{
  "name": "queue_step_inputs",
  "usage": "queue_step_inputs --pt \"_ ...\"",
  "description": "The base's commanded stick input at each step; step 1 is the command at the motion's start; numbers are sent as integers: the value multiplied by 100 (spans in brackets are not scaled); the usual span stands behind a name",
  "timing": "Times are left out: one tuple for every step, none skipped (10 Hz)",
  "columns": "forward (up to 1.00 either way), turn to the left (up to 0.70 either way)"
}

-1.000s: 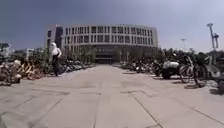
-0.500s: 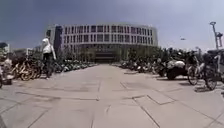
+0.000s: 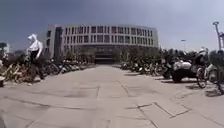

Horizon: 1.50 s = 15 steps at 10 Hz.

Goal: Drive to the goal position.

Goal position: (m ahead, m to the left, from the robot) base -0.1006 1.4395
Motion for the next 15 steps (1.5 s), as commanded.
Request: queue_step_inputs --pt "70 0" --pt "70 0" --pt "70 0" --pt "70 0" --pt "70 0" --pt "70 0" --pt "70 0" --pt "70 0" --pt "70 0" --pt "70 0" --pt "70 0" --pt "70 0" --pt "70 0" --pt "70 0" --pt "70 0"
